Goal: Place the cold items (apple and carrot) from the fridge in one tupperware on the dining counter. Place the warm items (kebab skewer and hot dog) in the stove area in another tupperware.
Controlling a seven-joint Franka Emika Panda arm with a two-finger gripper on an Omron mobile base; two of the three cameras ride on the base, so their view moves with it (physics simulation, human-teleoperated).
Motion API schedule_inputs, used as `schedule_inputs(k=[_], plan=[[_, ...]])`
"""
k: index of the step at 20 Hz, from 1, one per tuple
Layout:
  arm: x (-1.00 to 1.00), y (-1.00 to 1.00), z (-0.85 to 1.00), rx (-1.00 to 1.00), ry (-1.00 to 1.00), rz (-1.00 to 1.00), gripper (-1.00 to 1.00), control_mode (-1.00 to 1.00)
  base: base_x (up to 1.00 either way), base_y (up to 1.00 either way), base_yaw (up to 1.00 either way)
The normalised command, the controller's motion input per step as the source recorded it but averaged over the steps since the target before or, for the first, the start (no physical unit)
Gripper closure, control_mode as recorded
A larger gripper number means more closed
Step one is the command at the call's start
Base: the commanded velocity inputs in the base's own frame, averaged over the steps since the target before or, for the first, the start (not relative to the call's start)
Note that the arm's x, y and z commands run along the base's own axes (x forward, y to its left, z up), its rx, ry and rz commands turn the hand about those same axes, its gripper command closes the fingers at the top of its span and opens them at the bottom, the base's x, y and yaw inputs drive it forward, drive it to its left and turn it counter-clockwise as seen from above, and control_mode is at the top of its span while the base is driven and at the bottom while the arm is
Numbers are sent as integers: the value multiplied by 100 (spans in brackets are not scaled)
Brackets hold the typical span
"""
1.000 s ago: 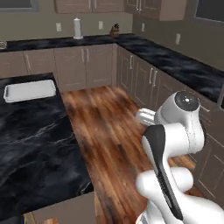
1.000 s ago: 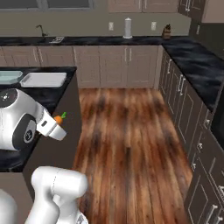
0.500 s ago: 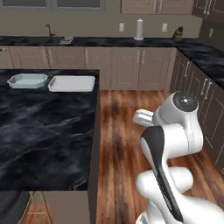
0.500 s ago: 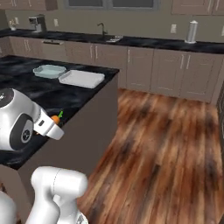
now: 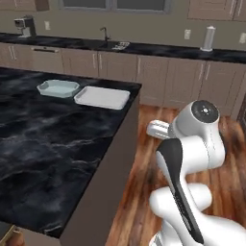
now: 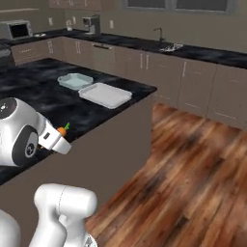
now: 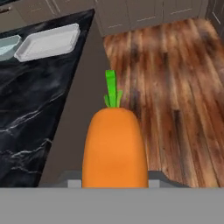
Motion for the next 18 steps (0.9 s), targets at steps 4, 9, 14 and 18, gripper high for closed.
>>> schedule_inputs(k=[4, 9, 14, 18], plan=[[0, 0, 0, 0, 0, 0, 100, 100, 85, -61, 54], [0, 0, 0, 0, 0, 0, 100, 100, 73, -72, 52], [0, 0, 0, 0, 0, 0, 100, 100, 53, -81, 51], [0, 0, 0, 0, 0, 0, 100, 100, 37, -83, 53]])
